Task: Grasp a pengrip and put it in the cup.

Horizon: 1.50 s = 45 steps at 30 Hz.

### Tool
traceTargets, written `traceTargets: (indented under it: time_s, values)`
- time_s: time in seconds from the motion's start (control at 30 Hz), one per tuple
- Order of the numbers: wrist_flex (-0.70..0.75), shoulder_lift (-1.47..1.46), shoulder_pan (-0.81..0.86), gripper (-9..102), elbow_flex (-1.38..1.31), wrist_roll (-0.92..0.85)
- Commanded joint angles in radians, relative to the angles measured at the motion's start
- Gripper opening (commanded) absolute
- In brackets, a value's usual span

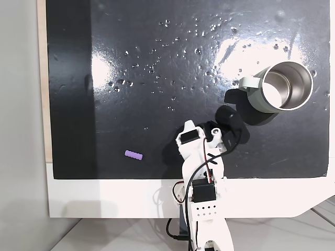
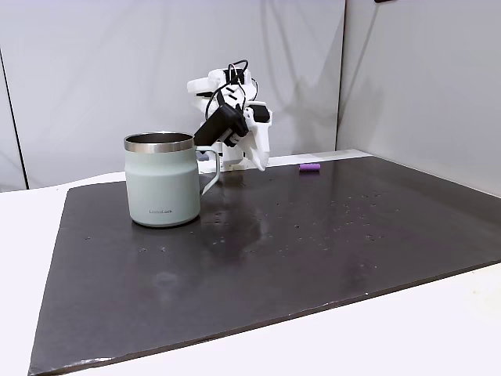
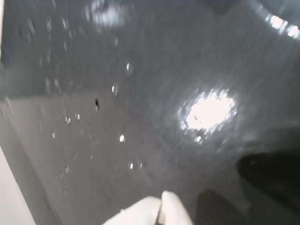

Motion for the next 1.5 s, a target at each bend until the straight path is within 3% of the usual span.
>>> traceTargets:
  time_s: [0.0, 0.53, 0.93, 1.47]
  values:
    - [-0.014, -0.118, -0.067, 0, -0.129, -0.018]
    - [-0.198, -0.842, -0.313, 1, -0.423, -0.032]
    - [-0.190, -1.022, -0.515, 1, -0.568, -0.026]
    - [-0.034, -1.178, -0.710, 2, -0.727, -0.029]
